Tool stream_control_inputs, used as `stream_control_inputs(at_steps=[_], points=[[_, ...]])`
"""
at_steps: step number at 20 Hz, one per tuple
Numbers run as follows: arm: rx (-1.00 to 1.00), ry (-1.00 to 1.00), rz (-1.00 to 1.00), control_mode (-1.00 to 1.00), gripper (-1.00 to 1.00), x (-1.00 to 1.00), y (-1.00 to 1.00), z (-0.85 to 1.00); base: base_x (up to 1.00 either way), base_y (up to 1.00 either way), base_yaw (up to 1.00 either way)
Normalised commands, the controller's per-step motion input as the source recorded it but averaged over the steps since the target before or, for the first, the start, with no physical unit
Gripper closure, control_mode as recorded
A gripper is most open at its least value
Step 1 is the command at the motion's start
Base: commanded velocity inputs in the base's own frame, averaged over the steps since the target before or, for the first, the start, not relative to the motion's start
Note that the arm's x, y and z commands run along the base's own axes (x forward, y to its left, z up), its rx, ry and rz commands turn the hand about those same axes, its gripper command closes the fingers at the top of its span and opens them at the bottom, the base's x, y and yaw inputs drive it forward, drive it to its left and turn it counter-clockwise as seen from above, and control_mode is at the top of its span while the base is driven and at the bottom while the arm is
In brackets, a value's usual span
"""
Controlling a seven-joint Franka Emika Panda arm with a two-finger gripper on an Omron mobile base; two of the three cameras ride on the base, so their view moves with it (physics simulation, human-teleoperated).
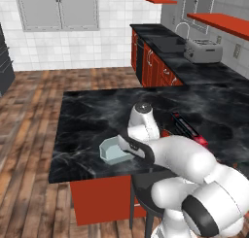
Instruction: Retrieve the tupperware and aluminum foil from the cabinet and place them on the dining counter near the plate with carrot and bell pepper to prepare for storing leftovers.
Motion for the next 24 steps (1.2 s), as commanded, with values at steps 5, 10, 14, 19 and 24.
stream_control_inputs(at_steps=[5,10,14,19,24], points=[[0.00,0.00,0.00,-1.00,1.00,0.67,0.00,-0.51,0.00,0.00,0.00],[0.00,0.00,0.00,-1.00,1.00,0.66,0.00,-0.47,0.00,0.00,0.00],[0.00,0.00,0.00,-1.00,1.00,0.75,0.00,-0.36,0.00,0.00,0.00],[0.00,0.00,0.00,-1.00,-1.00,0.78,0.00,-0.21,0.00,0.00,0.00],[0.00,0.00,0.00,-1.00,-1.00,0.27,0.00,0.16,0.00,0.00,0.00]])
